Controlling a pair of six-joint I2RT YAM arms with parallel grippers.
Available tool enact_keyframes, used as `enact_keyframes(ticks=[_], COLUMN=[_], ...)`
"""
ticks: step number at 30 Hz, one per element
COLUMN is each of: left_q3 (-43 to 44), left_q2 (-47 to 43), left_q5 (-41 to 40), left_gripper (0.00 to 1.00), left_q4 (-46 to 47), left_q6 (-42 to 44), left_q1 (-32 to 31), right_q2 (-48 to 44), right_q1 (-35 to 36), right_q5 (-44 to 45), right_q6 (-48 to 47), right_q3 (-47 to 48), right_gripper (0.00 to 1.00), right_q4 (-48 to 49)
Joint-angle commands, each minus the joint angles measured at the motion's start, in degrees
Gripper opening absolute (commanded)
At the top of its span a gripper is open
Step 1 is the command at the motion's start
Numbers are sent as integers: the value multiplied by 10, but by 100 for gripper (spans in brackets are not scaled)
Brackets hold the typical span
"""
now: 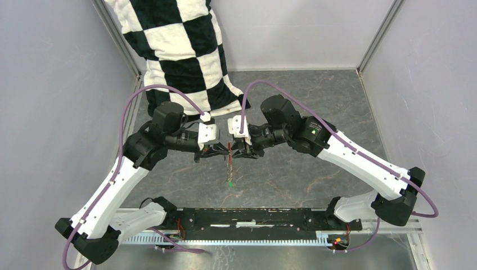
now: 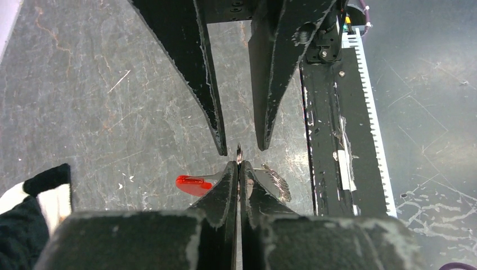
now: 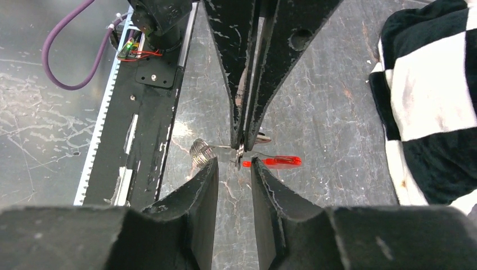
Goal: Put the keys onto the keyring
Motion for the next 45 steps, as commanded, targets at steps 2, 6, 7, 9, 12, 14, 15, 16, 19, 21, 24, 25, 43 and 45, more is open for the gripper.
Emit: enact_keyframes(ticks=[2, 6, 7, 9, 12, 14, 15, 16, 19, 21, 24, 25, 43, 45], left_q3=[31, 30, 29, 29, 29, 28, 27, 27, 26, 25, 24, 24, 17, 17], left_q2=[-1, 0, 0, 0, 0, 0, 0, -1, -3, -5, -6, -5, -42, -40], left_q5=[9, 12, 13, 12, 12, 13, 13, 13, 11, 11, 11, 9, -18, -10], left_gripper=[2, 2, 2, 2, 2, 2, 2, 2, 2, 2, 2, 2, 57, 59], left_q4=[-19, -20, -20, -19, -19, -20, -20, -20, -20, -19, -20, -20, 93, 98], left_q6=[37, 37, 38, 39, 44, 45, 46, 47, 51, 53, 54, 54, -24, -34], left_q1=[-2, -2, -2, -3, -3, -2, -2, -2, -3, -3, -3, -2, -2, -2], right_q2=[-7, 2, 5, 10, 19, 22, 25, 27, 36, 40, 40, 38, -185, -195], right_q1=[1, 1, 0, 1, 1, 1, 0, 1, 1, 1, 1, 1, -52, -51], right_q5=[13, 14, 14, 9, 4, 1, -2, -5, -6, -6, -6, -5, -59, -46], right_q6=[4, 3, 2, 0, -1, 0, 0, 0, -2, -2, 1, 3, 336, 381], right_q3=[5, 21, 26, 33, 37, 37, 38, 40, 51, 57, 59, 57, -353, -396], right_gripper=[32, 30, 29, 28, 27, 26, 26, 24, 12, 1, 0, 0, 0, 0], right_q4=[39, 36, 33, 28, 19, 17, 16, 15, 5, 3, 6, 9, 663, 758])
